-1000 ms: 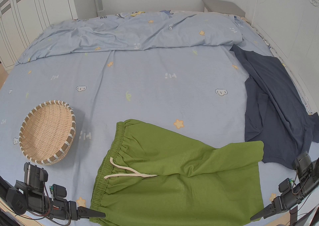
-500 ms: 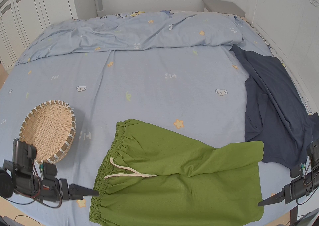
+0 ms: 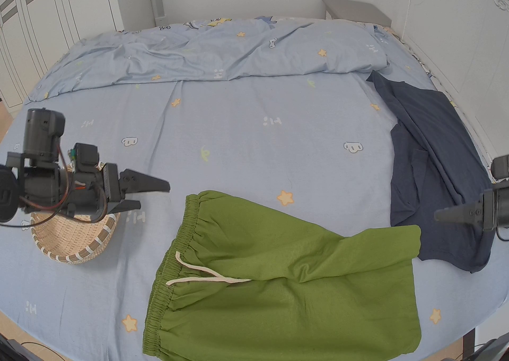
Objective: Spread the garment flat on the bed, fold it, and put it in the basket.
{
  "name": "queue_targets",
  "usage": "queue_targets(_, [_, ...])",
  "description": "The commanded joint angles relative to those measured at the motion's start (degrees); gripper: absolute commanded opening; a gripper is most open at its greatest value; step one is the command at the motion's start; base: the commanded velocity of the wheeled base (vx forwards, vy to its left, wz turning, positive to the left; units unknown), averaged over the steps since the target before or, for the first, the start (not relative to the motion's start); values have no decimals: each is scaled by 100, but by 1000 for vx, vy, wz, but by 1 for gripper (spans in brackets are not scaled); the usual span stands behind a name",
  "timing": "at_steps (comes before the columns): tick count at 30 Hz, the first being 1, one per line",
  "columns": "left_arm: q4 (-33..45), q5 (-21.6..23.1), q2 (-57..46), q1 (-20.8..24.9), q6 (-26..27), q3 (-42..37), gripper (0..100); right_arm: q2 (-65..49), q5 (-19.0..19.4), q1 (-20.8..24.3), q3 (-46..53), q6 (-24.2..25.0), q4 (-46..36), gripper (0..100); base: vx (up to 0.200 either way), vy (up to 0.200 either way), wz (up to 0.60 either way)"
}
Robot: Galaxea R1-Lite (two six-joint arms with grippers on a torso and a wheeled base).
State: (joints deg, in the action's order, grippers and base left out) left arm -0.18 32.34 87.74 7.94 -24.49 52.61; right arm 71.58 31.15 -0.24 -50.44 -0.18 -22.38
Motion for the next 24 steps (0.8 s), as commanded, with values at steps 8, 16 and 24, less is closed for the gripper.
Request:
queue_targets(8, [-360,-176,2881,-3,-21,2121,100,822,-47,209,-721,-8,305,100,0,0,0])
queue_targets(16, [-351,-184,3320,33,-29,2394,100,849,-56,332,-677,-8,305,100,0,0,0])
queue_targets(24, [-360,-184,3514,129,-47,2508,100,945,-65,341,-651,-17,313,100,0,0,0])
